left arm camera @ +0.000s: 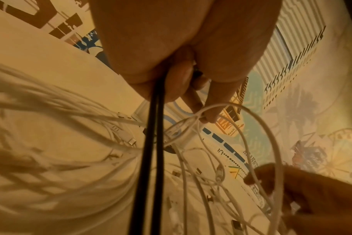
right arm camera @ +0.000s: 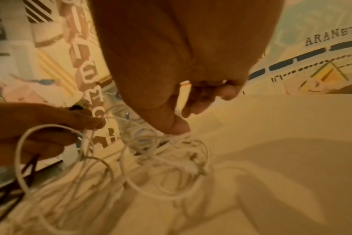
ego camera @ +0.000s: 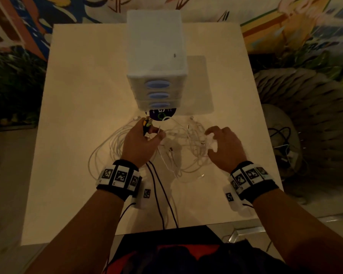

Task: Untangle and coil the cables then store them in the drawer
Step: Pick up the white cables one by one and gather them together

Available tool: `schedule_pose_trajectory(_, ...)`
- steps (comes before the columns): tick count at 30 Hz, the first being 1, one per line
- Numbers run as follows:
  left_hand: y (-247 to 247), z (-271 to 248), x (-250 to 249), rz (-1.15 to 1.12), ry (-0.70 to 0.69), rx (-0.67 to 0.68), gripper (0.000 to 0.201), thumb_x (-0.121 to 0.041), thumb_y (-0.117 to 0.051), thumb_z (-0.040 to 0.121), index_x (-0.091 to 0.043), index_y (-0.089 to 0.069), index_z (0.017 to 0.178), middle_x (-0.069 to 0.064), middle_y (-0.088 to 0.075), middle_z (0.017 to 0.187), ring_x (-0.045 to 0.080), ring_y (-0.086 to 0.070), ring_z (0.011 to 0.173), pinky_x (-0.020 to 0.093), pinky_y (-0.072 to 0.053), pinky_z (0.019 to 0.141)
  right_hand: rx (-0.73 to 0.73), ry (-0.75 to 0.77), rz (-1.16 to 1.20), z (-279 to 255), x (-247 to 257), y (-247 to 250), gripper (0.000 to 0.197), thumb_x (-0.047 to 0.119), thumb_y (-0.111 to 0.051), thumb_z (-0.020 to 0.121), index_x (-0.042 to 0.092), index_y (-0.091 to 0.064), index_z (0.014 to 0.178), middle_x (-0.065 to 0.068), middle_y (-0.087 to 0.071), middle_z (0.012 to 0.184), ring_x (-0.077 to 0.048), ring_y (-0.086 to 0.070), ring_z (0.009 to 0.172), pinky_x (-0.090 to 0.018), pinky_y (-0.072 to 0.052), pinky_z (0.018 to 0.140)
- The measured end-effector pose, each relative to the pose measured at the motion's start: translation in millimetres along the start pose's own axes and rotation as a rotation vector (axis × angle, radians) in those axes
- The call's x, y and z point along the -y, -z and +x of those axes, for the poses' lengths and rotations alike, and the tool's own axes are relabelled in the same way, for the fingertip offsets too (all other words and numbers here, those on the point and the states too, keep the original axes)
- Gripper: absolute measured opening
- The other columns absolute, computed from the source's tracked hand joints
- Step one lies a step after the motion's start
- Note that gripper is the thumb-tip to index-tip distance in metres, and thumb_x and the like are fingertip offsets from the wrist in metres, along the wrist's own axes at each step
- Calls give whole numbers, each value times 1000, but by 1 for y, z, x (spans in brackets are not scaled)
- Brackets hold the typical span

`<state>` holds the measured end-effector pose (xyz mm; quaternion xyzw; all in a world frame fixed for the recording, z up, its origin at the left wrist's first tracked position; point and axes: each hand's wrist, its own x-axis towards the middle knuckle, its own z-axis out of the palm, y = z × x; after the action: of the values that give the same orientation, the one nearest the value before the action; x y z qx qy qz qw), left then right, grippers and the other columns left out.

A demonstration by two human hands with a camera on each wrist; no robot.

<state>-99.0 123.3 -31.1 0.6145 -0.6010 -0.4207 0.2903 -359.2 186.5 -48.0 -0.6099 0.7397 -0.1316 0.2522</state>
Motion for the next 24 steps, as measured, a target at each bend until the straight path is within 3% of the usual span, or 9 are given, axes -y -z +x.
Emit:
schedule_pose_trajectory(3, -3, -2, -1, -17, 2, 0, 29, -33, -76, 88, -28, -48, 81, -8, -73, 91, 9, -61, 82, 36, -48, 73, 21, 215, -17, 4, 17, -1, 46, 15, -47, 74, 30, -68, 112, -4, -58, 100, -29, -55, 92, -47, -47, 82)
schedule_pose_trajectory(5, -4, -1, -2, -39, 1, -10, 27, -31, -77, 88, -19, -52, 86, -6, -73, 91, 7, -60, 78, 36, -47, 71, 96, 253, 38, 7, 29, 1, 39, 33, -41, 81, 32, -73, 104, 1, -64, 94, -27, -57, 89, -44, -46, 83)
schedule_pose_trajectory(9, -2, -1, -6, -47, -15, -21, 27, -28, -79, 88, -29, -52, 85, -7, -73, 91, 1, -60, 79, 27, -45, 70, 137, 272, 5, 8, 35, 5, 33, 61, -49, 88, 36, -69, 92, 15, -71, 84, -16, -64, 82, -43, -51, 80)
schedule_pose_trajectory(13, 4, -5, -13, -17, 44, -56, 38, -43, -84, 79, -29, -54, 98, -17, -72, 95, -9, -61, 83, 18, -46, 73, 141, 263, 63, 5, 37, 8, 20, 49, -47, 100, 31, -56, 102, 16, -74, 87, 1, -63, 69, -35, -49, 78)
schedule_pose_trajectory(15, 7, -6, -20, 10, 79, -125, 54, -55, -86, 70, -28, -52, 103, -17, -69, 96, -1, -63, 83, 22, -48, 72, 90, 265, 166, 3, 41, 13, 14, 36, -49, 105, 23, -53, 105, 15, -76, 84, 9, -60, 58, -25, -43, 68)
schedule_pose_trajectory(18, 6, -11, -32, 122, -88, -142, 53, -50, -86, 72, -26, -49, 101, -17, -61, 90, 0, -56, 73, 16, -43, 65, 35, 340, 185, 2, 49, 15, 10, 35, -57, 101, 25, -56, 102, 17, -74, 76, 12, -59, 58, -30, -46, 70)
schedule_pose_trajectory(20, 1, -14, -40, 209, -273, -25, 42, -34, -84, 79, -23, -53, 105, -19, -60, 93, 1, -55, 76, 11, -39, 66, 43, 414, 156, 2, 54, 15, 12, 43, -60, 97, 31, -58, 101, 24, -72, 72, 9, -65, 68, -40, -51, 81)
schedule_pose_trajectory(22, -5, -14, -45, 373, -379, 132, 35, -26, -75, 86, -18, -56, 115, -11, -66, 96, 12, -63, 84, 24, -45, 68, 77, 464, 193, 2, 57, 15, 16, 46, -60, 95, 32, -59, 103, 24, -72, 73, 3, -68, 72, -39, -53, 82)
schedule_pose_trajectory(24, -4, -9, -46, 462, -408, 180, 33, -27, -69, 92, -15, -56, 119, 1, -71, 97, 27, -68, 86, 34, -49, 68, 133, 415, 247, 0, 57, 16, 16, 45, -62, 94, 34, -57, 105, 18, -73, 78, 1, -67, 73, -29, -53, 75)
